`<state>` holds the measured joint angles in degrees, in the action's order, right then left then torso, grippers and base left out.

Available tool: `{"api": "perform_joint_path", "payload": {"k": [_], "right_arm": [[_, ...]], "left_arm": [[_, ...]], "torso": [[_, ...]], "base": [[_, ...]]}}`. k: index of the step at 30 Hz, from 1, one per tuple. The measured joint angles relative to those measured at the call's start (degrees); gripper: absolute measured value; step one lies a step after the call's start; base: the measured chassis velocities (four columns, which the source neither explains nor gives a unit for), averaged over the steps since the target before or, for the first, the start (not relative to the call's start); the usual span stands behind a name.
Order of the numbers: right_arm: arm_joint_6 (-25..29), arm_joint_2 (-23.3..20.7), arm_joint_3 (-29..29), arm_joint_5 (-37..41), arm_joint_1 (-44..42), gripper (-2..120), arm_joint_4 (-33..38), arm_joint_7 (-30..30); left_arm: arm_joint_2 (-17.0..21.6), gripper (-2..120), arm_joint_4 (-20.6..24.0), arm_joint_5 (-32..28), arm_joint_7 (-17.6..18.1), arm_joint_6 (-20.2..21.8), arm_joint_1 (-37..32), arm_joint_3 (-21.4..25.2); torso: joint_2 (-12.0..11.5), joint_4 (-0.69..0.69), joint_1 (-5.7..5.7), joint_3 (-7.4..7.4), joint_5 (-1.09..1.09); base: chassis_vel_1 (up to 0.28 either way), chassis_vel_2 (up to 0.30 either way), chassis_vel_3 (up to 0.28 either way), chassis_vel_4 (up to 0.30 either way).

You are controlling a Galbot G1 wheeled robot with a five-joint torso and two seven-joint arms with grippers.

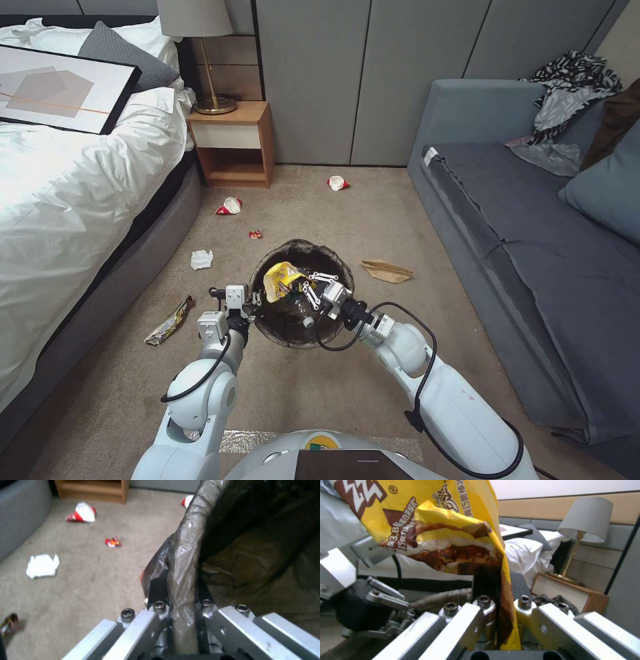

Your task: Pick up the trash bin, then pick up the garbage from the floor and place it into the trash bin.

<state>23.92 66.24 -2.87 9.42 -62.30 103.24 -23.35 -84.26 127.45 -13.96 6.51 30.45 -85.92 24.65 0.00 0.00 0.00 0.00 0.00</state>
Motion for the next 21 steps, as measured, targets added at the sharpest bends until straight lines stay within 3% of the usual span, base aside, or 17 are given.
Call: {"api": "perform_joint_path", "payload": {"k": [7,12,16,19,21], "right_arm": [[0.5,0.2,-0.5,-0.6,0.0,-1,-1.4,0.2],[0.7,0.3,-0.8,-1.0,-0.2,19,-1.9,0.2],[0.8,0.3,-0.8,-1.0,-0.3,28,-2.0,0.2],[0.8,0.4,-0.8,-1.1,-0.3,43,-2.0,0.2],[0.8,0.4,-0.8,-1.1,-0.3,46,-2.0,0.2]], "left_arm": [[0.0,0,0.7,-0.4,0.4,1.2,-0.3,-0.3],[0.0,0,1.1,-0.5,0.4,1.7,-0.3,-0.3],[0.0,0,1.3,-0.6,0.4,1.9,-0.3,-0.2],[0.0,0,1.5,-0.6,0.4,2.4,-0.4,-0.2],[0.0,0,1.5,-0.6,0.4,2.5,-0.4,-0.2]], "torso": [[0.0,0.00,0.00,0.00,0.00],[0.0,0.00,0.00,0.00,0.00],[0.0,0.00,0.00,0.00,0.00],[0.0,0.00,0.00,0.00,0.00],[0.0,0.00,0.00,0.00,0.00]], "base": [[0.000,0.000,0.000,0.000],[0.000,0.000,0.000,0.000],[0.000,0.000,0.000,0.000],[0.000,0.000,0.000,0.000],[0.000,0.000,0.000,0.000]]}}
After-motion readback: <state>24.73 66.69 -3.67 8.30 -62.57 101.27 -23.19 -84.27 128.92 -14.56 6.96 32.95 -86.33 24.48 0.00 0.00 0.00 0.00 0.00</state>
